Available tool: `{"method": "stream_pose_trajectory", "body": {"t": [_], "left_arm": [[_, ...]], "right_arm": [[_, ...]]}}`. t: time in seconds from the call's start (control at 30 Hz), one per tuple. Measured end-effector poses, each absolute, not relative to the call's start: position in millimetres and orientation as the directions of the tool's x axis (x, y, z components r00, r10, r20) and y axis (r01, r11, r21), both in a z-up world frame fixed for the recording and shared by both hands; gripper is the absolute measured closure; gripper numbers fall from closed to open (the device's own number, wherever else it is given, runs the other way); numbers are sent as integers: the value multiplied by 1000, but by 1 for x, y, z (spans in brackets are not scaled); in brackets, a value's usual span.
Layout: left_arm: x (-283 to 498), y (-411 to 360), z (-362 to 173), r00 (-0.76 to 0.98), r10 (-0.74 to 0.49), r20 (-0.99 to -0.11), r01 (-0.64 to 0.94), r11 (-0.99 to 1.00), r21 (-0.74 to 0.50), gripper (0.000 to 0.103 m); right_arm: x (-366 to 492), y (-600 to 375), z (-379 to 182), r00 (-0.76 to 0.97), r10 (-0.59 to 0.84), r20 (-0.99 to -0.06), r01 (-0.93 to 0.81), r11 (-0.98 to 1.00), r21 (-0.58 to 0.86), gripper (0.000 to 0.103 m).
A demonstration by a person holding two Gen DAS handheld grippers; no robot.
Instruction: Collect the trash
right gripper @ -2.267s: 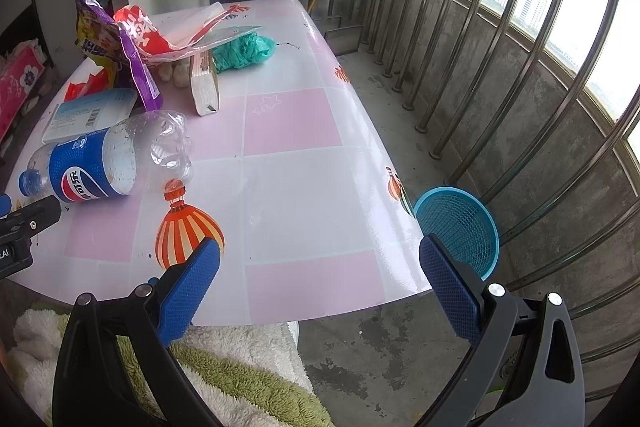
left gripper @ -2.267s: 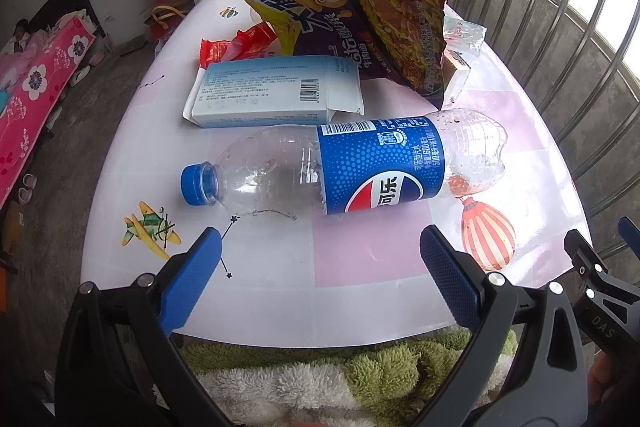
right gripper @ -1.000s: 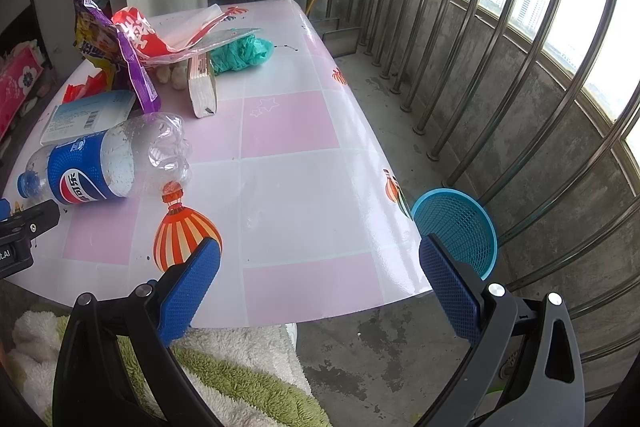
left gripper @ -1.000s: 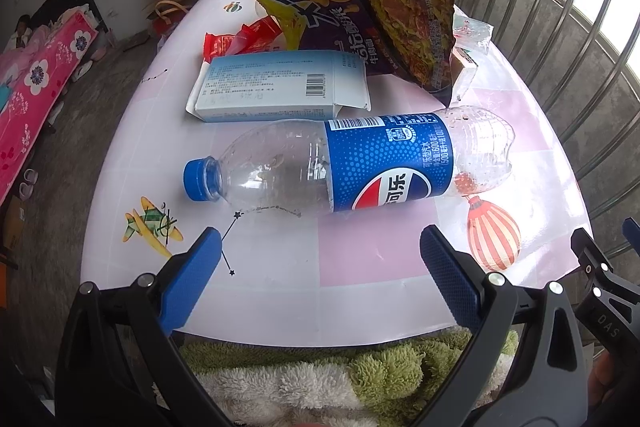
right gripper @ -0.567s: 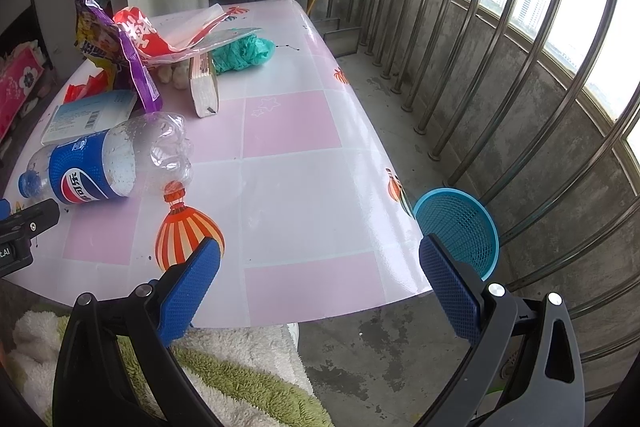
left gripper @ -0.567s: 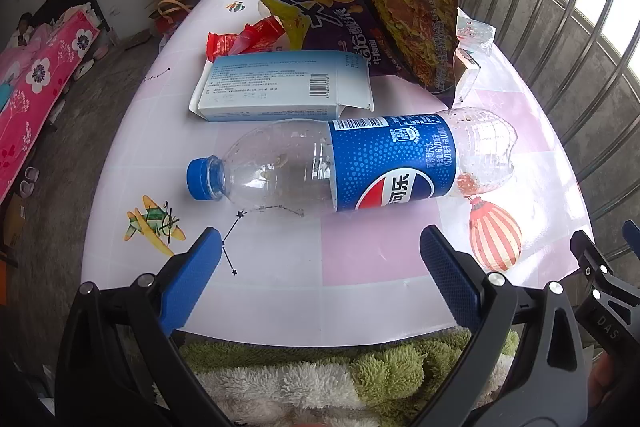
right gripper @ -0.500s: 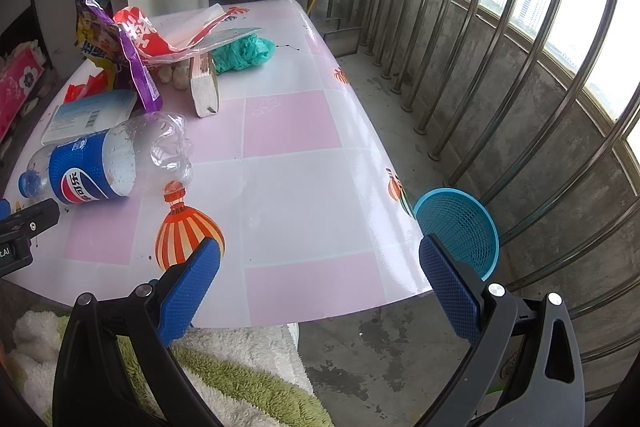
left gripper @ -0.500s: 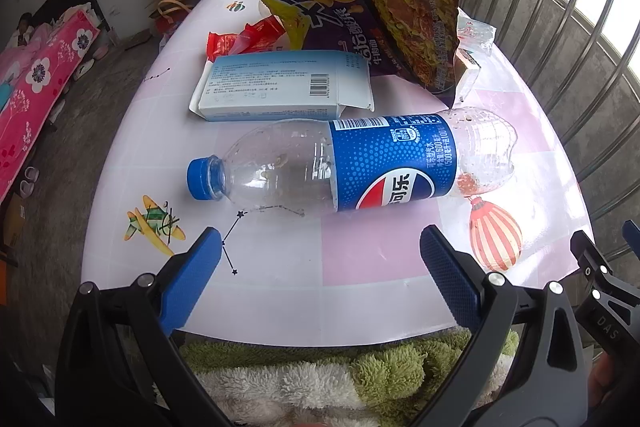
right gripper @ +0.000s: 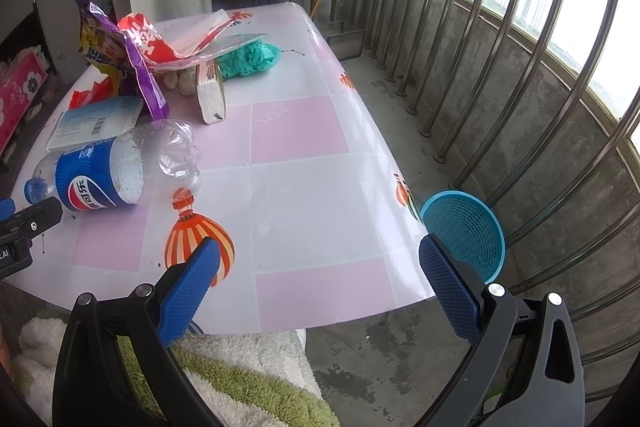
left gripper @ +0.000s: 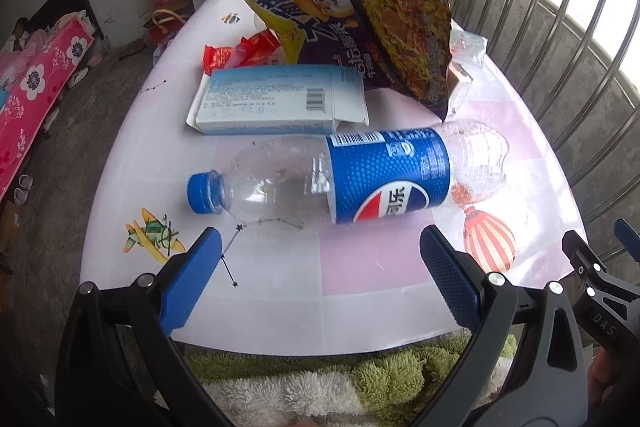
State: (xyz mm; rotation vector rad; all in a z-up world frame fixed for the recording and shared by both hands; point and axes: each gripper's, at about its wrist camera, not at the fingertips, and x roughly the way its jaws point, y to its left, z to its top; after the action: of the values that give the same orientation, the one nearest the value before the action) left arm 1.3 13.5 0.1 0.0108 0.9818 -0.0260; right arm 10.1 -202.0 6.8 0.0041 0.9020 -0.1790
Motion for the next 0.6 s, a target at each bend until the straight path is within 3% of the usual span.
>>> {"method": "stream_pose_trajectory", "body": {"t": [0.17, 0.3, 0.37, 0.6], "left_arm": [[10, 38, 9, 597, -60, -800, 16, 998, -62, 7], [14, 68, 13, 663, -194, -723, 78, 979, -190, 7], [14, 83, 16, 703, -279, -654, 126, 954, -271, 7], [42, 107, 20, 727, -358, -586, 186, 924, -333, 7]], "right_arm": [[20, -190, 13, 637, -109, -763, 119, 992, -42, 6], [28, -176, 16, 663, -33, -748, 61, 998, 10, 6], [33, -171, 17, 669, 37, -742, 18, 998, 67, 7], [61, -167, 6, 603, 344, -720, -57, 919, 390, 25]]}}
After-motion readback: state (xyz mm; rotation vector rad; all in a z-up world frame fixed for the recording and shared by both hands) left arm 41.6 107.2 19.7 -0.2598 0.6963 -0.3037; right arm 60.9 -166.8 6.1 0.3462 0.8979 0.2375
